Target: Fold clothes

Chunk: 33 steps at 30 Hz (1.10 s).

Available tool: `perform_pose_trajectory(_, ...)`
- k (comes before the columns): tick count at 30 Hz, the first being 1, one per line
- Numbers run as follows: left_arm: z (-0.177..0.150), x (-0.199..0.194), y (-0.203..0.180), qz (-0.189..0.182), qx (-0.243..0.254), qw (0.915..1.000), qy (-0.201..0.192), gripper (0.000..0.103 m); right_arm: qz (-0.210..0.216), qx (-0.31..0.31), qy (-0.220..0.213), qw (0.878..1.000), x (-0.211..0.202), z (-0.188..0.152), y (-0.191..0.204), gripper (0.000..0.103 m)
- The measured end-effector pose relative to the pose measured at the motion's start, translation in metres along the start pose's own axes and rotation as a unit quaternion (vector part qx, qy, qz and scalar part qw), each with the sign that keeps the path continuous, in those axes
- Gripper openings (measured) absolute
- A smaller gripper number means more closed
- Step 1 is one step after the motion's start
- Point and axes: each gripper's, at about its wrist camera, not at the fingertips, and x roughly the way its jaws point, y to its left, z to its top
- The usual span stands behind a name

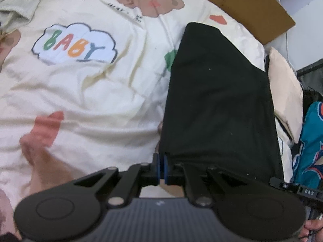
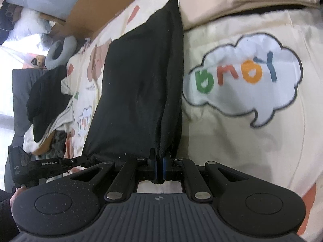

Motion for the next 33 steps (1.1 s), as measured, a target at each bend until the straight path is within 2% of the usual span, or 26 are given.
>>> perform_pose_trajectory(12, -0.020, 0.003, 0.012, 0.023, 0.004, 0.9989, 0.041, 0.004, -0.006, 0.015, 0.052, 0.999, 0.002, -0.033, -0.007, 0.003)
perform_pose_trajectory(14, -0.019, 0.008, 0.013, 0.028, 0.002, 0.9984, 0.049, 0.007, -0.014, 0.015, 0.060, 0.998, 0.004, -0.034, -0.009, 0.007)
perform_pose_trajectory(15, -0.018, 0.009, 0.012, 0.037, 0.000, 0.9979, 0.053, 0.010, -0.019, 0.014, 0.062, 0.998, 0.003, -0.034, -0.010, 0.008)
perform_pose_trajectory(16, -0.017, 0.010, 0.012, 0.046, -0.002, 0.9973, 0.057, 0.010, -0.023, 0.012, 0.064, 0.998, 0.002, -0.034, -0.011, 0.015)
perform_pose_trajectory(17, -0.015, 0.010, 0.011, 0.047, 0.000, 0.9972, 0.058, 0.012, -0.023, 0.014, 0.059, 0.998, -0.002, -0.035, -0.011, 0.033)
perform_pose_trajectory(19, -0.010, 0.007, 0.009, 0.050, 0.009, 0.9972, 0.055, 0.026, -0.022, 0.012, 0.040, 0.999, -0.010, -0.035, -0.011, 0.051)
perform_pose_trajectory(25, 0.020, -0.002, -0.010, 0.038, 0.032, 0.9978, 0.043, 0.049, -0.025, 0.009, 0.002, 1.000, -0.020, -0.018, -0.011, 0.051)
perform_pose_trajectory(30, 0.061, -0.010, -0.042, 0.021, 0.090, 0.9950, 0.038, 0.057, -0.025, -0.001, -0.027, 0.999, -0.025, 0.001, -0.005, 0.051)
perform_pose_trajectory(33, 0.089, -0.011, -0.058, 0.017, 0.126, 0.9911, 0.038, 0.060, -0.025, -0.009, -0.048, 0.998, -0.025, 0.013, 0.001, 0.056)
